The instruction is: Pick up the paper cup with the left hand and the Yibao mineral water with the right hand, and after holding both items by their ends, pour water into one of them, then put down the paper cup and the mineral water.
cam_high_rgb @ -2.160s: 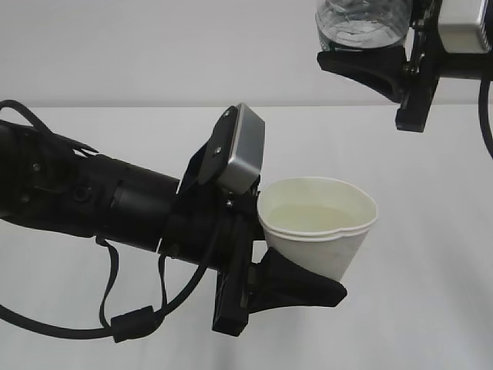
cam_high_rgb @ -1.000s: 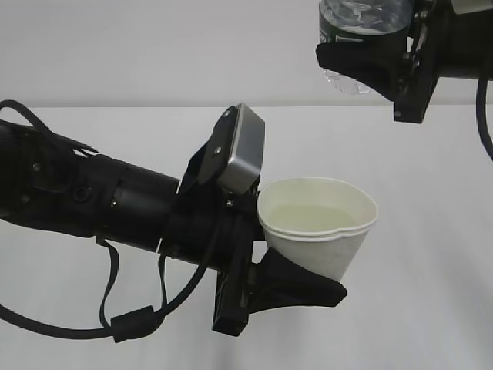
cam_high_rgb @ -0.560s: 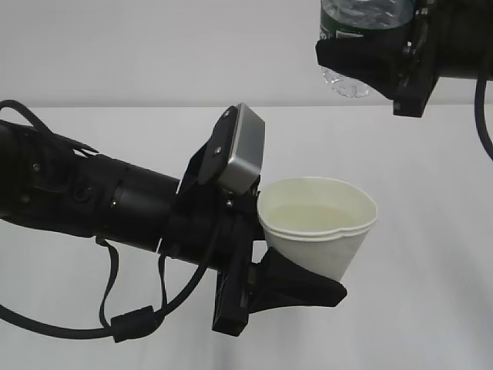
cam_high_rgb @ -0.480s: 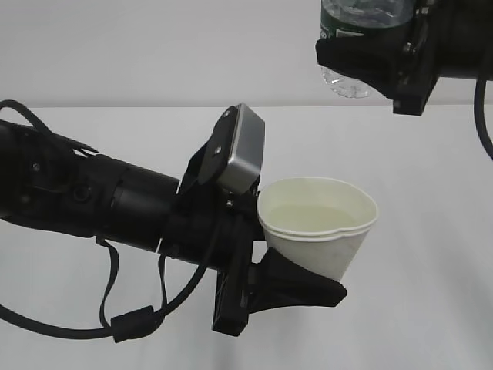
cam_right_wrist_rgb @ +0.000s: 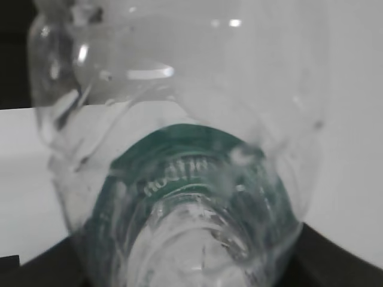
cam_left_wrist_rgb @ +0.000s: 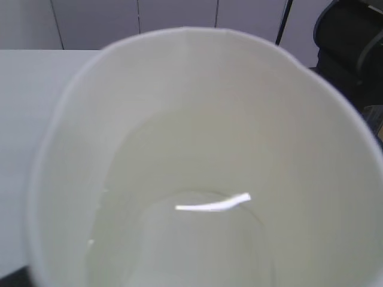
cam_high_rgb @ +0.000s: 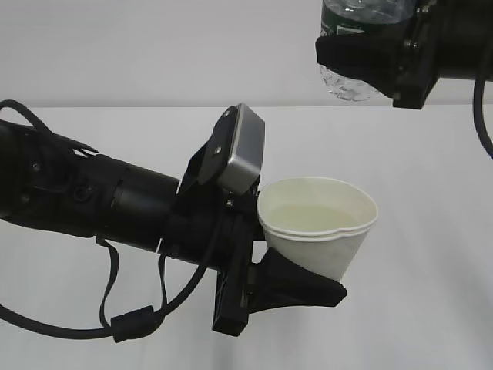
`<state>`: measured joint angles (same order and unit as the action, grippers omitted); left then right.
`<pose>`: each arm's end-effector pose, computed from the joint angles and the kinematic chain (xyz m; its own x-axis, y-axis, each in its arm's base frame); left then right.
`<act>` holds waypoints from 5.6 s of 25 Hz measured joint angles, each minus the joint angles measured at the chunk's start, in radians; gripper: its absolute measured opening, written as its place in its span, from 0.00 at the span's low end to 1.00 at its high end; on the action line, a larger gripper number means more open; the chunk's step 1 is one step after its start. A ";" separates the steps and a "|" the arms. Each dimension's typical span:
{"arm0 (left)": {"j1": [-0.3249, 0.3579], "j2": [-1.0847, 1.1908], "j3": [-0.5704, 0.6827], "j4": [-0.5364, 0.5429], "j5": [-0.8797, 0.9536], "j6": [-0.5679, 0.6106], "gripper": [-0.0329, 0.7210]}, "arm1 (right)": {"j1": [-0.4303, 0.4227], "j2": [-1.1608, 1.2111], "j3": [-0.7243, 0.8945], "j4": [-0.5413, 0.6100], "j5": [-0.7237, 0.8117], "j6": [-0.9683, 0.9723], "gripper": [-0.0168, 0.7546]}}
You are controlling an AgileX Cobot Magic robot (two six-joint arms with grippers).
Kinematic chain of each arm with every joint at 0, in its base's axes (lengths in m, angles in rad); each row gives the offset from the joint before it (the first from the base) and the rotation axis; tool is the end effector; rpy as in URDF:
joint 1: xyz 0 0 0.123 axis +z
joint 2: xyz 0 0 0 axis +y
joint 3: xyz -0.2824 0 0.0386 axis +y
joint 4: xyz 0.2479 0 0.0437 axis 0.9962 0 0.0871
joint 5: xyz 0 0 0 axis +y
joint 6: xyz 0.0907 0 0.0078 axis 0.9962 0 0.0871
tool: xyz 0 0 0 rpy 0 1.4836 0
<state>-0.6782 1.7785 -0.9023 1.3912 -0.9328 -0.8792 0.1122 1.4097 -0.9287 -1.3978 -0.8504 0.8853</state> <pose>0.2164 -0.2666 0.1995 -0.0270 0.3251 -0.9453 0.9956 -0.0762 -0.0547 0.2835 0.0997 0.3198 0.1496 -0.2631 -0.9531 -0.8066 0.5250 -0.2715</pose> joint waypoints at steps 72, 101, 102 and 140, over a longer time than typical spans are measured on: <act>0.000 0.000 0.000 -0.036 0.055 0.000 0.60 | -0.031 0.000 0.000 0.147 0.407 -0.013 0.57; 0.000 0.000 0.000 -0.043 0.083 0.000 0.60 | -0.180 0.000 0.119 0.432 0.306 -0.240 0.55; 0.000 0.000 0.000 -0.043 0.083 0.000 0.60 | -0.180 0.000 0.127 0.445 0.302 -0.254 0.55; 0.000 0.000 0.000 -0.045 0.083 0.000 0.59 | -0.180 -0.109 0.596 1.045 0.032 -0.721 0.53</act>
<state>-0.6782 1.7785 -0.9023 1.3458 -0.8498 -0.8792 -0.0678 1.3003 -0.3329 -0.3529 -0.8180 0.1648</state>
